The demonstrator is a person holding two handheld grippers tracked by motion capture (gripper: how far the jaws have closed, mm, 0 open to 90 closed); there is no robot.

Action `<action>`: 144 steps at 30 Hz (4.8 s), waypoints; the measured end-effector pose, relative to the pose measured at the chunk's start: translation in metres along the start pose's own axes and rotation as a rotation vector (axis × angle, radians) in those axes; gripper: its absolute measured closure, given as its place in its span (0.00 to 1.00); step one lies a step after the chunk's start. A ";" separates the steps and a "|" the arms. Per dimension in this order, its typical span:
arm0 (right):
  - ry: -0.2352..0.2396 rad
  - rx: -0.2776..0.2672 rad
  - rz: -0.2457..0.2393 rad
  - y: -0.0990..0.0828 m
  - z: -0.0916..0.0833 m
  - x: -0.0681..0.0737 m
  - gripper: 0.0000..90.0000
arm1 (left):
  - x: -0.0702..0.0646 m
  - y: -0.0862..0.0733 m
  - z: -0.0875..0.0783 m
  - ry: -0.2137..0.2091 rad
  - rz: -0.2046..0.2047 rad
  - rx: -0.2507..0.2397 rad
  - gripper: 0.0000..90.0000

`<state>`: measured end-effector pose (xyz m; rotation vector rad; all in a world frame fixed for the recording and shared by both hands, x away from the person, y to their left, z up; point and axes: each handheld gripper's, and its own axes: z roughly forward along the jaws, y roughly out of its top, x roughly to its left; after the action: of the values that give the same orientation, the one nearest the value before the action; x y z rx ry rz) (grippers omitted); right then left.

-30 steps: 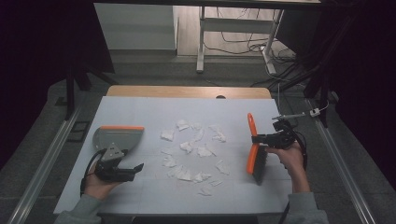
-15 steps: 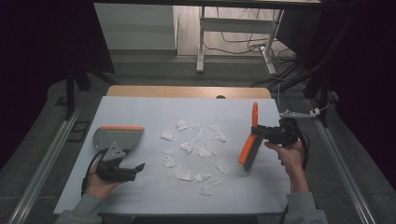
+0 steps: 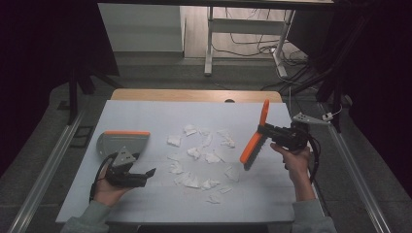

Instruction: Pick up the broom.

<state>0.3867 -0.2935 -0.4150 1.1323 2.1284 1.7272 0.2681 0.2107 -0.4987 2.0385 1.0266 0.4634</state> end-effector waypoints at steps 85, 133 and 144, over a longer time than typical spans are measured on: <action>0.059 -0.022 0.074 -0.032 0.096 0.098 0.61 | -0.070 0.075 0.073 -0.164 0.109 -0.067 0.89; 0.155 0.726 -0.756 -0.040 0.104 0.147 0.62 | -0.102 0.089 0.068 -0.289 0.501 0.302 0.89; 0.202 0.739 -0.793 -0.043 0.103 0.148 0.78 | -0.083 0.088 0.059 -0.246 0.441 0.167 0.65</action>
<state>0.3235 -0.1209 -0.4387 0.0891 2.8652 0.7328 0.2984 0.0842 -0.4638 2.4104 0.4781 0.3441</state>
